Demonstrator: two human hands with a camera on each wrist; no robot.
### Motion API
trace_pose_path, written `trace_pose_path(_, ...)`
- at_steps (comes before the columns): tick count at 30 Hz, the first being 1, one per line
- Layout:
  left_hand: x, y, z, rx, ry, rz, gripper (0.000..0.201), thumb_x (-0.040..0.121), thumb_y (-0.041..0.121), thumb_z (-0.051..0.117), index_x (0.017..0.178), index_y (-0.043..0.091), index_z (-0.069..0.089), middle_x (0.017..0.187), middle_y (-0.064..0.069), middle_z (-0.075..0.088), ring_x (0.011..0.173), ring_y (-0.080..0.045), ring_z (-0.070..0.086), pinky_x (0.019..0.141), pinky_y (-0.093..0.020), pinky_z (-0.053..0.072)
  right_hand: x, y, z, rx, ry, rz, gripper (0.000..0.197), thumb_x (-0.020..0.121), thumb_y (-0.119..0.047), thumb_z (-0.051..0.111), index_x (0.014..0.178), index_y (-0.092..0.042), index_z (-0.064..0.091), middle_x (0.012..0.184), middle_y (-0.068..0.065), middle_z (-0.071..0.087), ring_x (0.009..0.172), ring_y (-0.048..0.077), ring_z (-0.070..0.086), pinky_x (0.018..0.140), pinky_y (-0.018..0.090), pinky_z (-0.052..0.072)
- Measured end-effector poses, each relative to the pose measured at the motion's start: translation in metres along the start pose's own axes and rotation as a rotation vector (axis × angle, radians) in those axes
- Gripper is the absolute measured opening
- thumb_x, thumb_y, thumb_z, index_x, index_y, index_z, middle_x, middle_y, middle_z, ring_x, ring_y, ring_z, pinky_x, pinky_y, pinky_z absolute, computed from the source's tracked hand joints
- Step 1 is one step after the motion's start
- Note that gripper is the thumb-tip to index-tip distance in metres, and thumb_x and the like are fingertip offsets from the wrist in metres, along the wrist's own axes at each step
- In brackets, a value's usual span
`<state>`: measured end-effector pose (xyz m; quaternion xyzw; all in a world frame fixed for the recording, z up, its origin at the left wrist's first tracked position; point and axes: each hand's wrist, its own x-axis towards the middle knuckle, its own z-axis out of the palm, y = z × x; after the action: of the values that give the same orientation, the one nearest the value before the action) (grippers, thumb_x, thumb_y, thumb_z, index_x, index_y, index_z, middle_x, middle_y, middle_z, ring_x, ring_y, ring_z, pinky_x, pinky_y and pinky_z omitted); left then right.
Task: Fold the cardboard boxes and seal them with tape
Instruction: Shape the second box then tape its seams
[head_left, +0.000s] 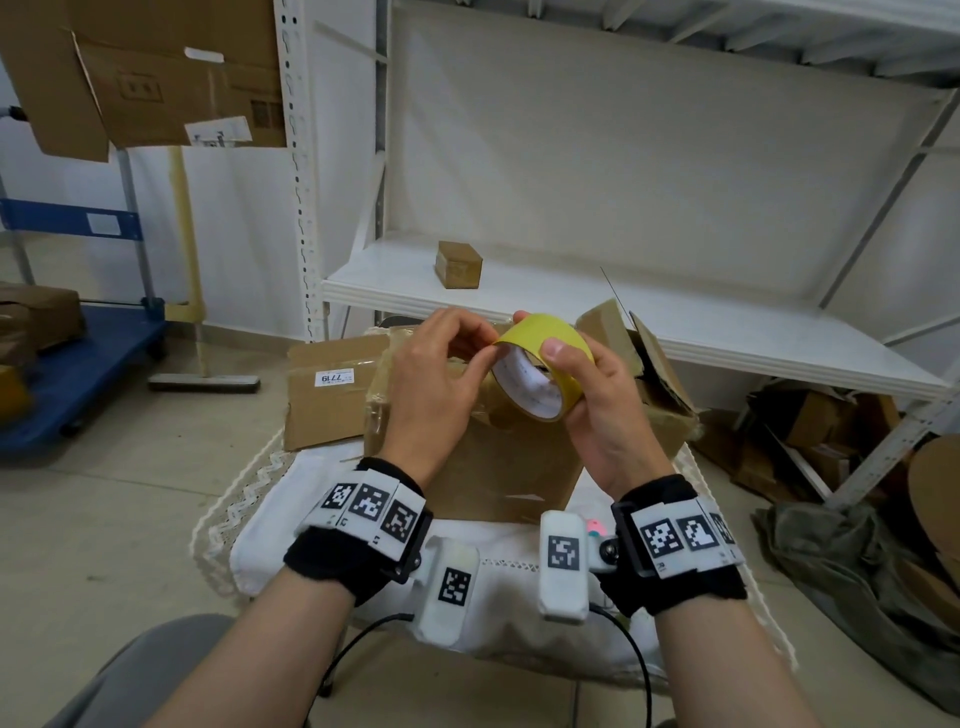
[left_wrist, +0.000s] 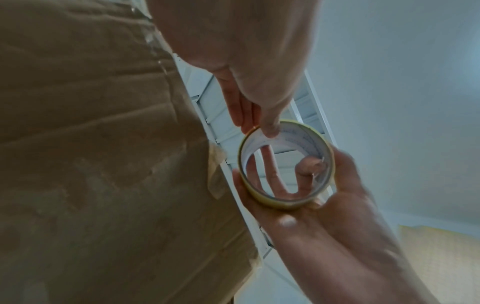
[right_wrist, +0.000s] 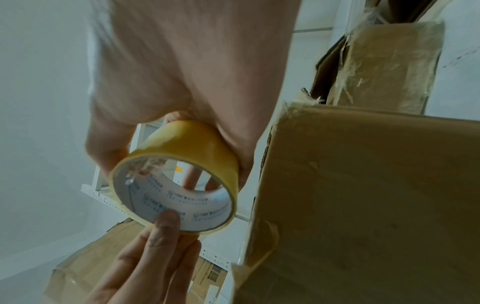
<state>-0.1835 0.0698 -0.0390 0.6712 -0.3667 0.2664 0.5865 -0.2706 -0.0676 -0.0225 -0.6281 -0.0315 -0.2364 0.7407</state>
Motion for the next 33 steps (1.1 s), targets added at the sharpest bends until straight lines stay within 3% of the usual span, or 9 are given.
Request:
trace_pose_path(5, -0.001, -0.002, 0.007, 0.109, -0.019, 0.03, 0.013, 0.092, 0.001, 0.06, 0.095, 0.012, 0.053, 0.09, 0.002, 0.052, 0.081, -0.003, 0.046, 0.073, -0.008, 0.036, 0.002, 0.003, 0.004, 0.013, -0.005, 0.006, 0.031, 0.091, -0.019, 0.061, 0.119, -0.012, 0.072, 0.122, 0.007, 0.071, 0.113, 0.021, 0.063, 0.106, 0.051, 0.045)
trace_pose_path(10, -0.002, -0.005, 0.011, 0.129, -0.003, 0.044, 0.014, 0.09, -0.004, 0.057, 0.094, 0.008, 0.051, 0.09, 0.001, 0.048, 0.077, -0.005, 0.038, 0.073, -0.008, 0.034, 0.002, 0.005, 0.004, 0.019, -0.013, 0.0, 0.03, 0.091, -0.019, 0.061, 0.118, -0.013, 0.072, 0.119, 0.005, 0.073, 0.111, 0.019, 0.064, 0.103, 0.046, 0.047)
trace_pose_path(17, -0.005, -0.004, 0.013, 0.135, 0.053, 0.058, 0.016, 0.088, -0.006, 0.054, 0.095, 0.008, 0.05, 0.09, 0.0, 0.046, 0.081, -0.007, 0.038, 0.074, -0.01, 0.035, 0.001, 0.005, 0.006, 0.008, -0.009, -0.005, 0.029, 0.092, -0.021, 0.062, 0.118, -0.012, 0.071, 0.118, 0.007, 0.072, 0.109, 0.018, 0.065, 0.102, 0.041, 0.047)
trace_pose_path(23, -0.001, -0.007, 0.012, 0.094, -0.06, 0.028, 0.022, 0.092, -0.006, 0.051, 0.092, 0.013, 0.04, 0.087, 0.003, 0.041, 0.08, 0.004, 0.039, 0.071, -0.009, 0.032, 0.001, 0.005, 0.002, 0.012, -0.027, -0.016, 0.028, 0.094, -0.018, 0.061, 0.12, -0.013, 0.07, 0.129, 0.006, 0.07, 0.117, 0.02, 0.062, 0.109, 0.047, 0.044)
trace_pose_path(25, 0.001, -0.008, 0.01, 0.081, -0.122, 0.032, 0.02, 0.096, -0.004, 0.049, 0.09, 0.013, 0.039, 0.085, 0.005, 0.038, 0.078, 0.002, 0.037, 0.07, -0.011, 0.032, 0.002, 0.005, 0.0, 0.037, -0.022, -0.013, 0.031, 0.092, -0.019, 0.06, 0.121, -0.01, 0.069, 0.13, 0.007, 0.069, 0.119, 0.021, 0.062, 0.109, 0.046, 0.044)
trace_pose_path(29, 0.001, -0.006, 0.009, -0.024, -0.11, -0.019, 0.008, 0.101, 0.011, 0.055, 0.099, 0.013, 0.047, 0.092, 0.003, 0.049, 0.083, -0.003, 0.047, 0.073, -0.013, 0.039, 0.002, 0.003, -0.001, 0.098, -0.043, -0.016, 0.035, 0.093, -0.019, 0.057, 0.125, -0.007, 0.065, 0.132, 0.009, 0.067, 0.119, 0.02, 0.062, 0.111, 0.048, 0.042)
trace_pose_path(33, -0.002, -0.002, 0.01, -0.041, 0.044, -0.041, 0.007, 0.097, 0.013, 0.062, 0.097, 0.01, 0.056, 0.091, 0.0, 0.059, 0.084, -0.01, 0.055, 0.074, -0.015, 0.043, 0.002, 0.005, 0.002, 0.12, -0.047, -0.017, 0.037, 0.094, -0.02, 0.057, 0.127, -0.007, 0.064, 0.134, 0.01, 0.066, 0.12, 0.02, 0.061, 0.115, 0.053, 0.038)
